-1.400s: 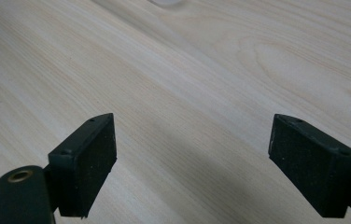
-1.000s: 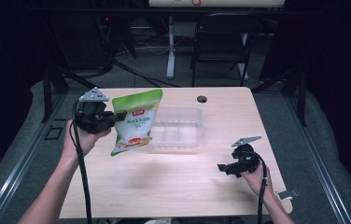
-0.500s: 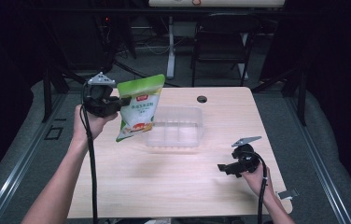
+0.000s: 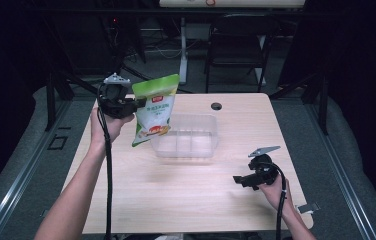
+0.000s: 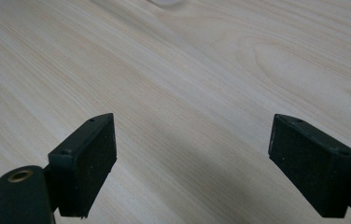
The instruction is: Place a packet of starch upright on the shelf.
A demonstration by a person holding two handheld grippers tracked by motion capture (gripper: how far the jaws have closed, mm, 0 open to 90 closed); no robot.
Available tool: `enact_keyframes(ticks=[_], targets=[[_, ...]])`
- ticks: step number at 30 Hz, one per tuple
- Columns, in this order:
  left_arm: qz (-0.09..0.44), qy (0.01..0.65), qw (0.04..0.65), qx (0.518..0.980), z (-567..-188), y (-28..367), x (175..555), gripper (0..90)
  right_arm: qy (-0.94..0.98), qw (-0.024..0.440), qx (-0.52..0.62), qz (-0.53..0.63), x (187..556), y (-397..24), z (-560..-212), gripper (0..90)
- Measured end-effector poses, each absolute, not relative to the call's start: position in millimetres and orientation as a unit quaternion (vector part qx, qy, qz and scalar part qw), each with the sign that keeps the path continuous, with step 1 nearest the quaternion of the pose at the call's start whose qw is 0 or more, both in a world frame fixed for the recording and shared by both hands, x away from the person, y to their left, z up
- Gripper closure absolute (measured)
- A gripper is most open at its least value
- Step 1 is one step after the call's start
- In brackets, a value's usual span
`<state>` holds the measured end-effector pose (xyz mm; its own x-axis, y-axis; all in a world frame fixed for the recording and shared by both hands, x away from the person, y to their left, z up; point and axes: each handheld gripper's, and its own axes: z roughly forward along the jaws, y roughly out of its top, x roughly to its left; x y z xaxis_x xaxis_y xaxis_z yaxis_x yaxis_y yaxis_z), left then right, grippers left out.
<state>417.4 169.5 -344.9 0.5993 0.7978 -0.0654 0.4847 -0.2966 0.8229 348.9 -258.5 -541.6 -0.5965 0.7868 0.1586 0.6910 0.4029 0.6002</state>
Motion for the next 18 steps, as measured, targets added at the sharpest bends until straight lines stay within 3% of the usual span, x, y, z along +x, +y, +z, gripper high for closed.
enact_keyframes(ticks=[18], targets=[[0.176,0.452,0.461,0.743,-368,151,441,90.0,0.835,0.080,0.442,0.319,349,-259,-541,14.6]])
